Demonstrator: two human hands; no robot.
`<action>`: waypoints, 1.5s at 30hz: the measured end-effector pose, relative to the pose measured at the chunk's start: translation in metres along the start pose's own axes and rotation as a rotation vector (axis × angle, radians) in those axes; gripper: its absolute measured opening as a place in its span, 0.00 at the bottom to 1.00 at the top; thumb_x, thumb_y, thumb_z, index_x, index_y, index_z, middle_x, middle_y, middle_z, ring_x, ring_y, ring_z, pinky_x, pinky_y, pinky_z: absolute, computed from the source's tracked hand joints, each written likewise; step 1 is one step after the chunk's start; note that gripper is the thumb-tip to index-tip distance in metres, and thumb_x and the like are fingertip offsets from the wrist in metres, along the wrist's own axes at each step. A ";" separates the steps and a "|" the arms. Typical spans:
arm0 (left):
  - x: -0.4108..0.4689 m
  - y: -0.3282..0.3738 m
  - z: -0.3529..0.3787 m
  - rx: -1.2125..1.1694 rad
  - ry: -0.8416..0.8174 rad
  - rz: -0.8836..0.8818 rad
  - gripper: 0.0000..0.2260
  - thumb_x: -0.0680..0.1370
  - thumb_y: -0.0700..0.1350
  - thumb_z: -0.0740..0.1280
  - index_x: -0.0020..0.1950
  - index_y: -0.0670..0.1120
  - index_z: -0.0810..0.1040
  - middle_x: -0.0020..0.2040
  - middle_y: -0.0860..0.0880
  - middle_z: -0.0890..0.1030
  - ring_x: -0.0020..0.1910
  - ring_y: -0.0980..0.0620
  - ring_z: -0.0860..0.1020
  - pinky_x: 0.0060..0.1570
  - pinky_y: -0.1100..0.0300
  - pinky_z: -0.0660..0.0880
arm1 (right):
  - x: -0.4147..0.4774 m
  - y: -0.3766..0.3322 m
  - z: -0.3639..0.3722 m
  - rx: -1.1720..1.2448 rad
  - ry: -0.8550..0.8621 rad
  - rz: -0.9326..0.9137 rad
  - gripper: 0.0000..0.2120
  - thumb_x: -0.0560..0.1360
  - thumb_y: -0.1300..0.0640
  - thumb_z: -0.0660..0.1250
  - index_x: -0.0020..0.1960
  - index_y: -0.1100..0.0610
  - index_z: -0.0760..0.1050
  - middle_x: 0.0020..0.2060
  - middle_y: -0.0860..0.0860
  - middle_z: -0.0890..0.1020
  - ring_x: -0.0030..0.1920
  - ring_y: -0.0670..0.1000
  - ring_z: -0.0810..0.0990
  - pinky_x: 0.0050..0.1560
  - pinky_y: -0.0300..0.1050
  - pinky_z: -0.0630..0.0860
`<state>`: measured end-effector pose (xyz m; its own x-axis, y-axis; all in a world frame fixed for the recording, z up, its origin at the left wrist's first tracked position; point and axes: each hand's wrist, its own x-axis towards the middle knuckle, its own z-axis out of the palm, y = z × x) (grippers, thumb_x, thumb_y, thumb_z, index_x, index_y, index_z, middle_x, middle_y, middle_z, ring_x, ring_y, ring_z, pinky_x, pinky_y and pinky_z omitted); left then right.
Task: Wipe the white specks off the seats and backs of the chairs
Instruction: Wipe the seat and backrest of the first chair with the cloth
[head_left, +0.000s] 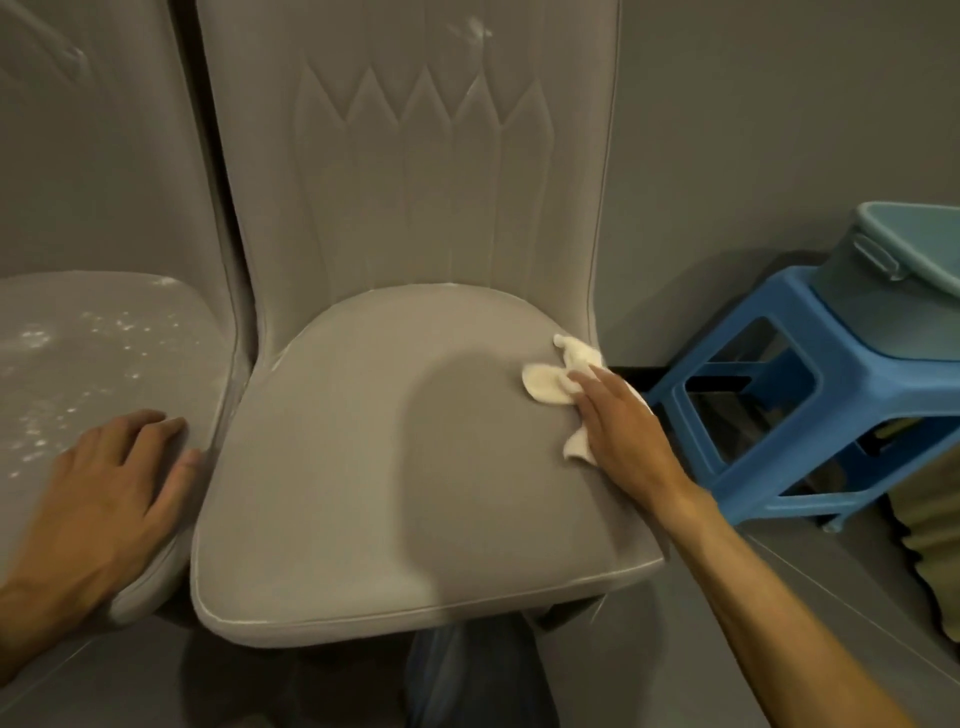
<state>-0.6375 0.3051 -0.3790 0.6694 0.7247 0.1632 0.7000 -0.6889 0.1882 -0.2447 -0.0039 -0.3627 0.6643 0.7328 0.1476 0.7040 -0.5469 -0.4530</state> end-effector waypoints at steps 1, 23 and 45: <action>-0.001 0.007 -0.005 0.003 -0.007 -0.009 0.29 0.83 0.64 0.48 0.70 0.44 0.72 0.65 0.41 0.73 0.60 0.36 0.74 0.60 0.34 0.74 | -0.014 0.001 0.001 0.005 0.002 0.007 0.19 0.85 0.48 0.53 0.74 0.47 0.68 0.74 0.48 0.69 0.74 0.50 0.66 0.76 0.47 0.60; 0.105 0.041 0.010 -0.040 0.066 0.049 0.24 0.82 0.58 0.52 0.61 0.45 0.80 0.58 0.43 0.75 0.55 0.41 0.75 0.57 0.44 0.71 | 0.186 -0.103 0.080 -0.087 -0.076 -0.067 0.19 0.85 0.54 0.55 0.74 0.56 0.68 0.69 0.58 0.70 0.67 0.60 0.72 0.70 0.49 0.64; 0.108 0.036 0.023 0.009 0.125 0.048 0.19 0.82 0.52 0.55 0.62 0.48 0.81 0.59 0.43 0.76 0.56 0.41 0.76 0.56 0.43 0.74 | 0.203 -0.164 0.116 -0.058 0.051 -0.050 0.12 0.84 0.53 0.56 0.62 0.55 0.75 0.59 0.53 0.80 0.61 0.57 0.75 0.61 0.49 0.68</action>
<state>-0.5338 0.3583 -0.3772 0.6666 0.6860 0.2916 0.6701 -0.7228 0.1686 -0.2543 0.2811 -0.3606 0.6386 0.7393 0.2136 0.7490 -0.5335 -0.3929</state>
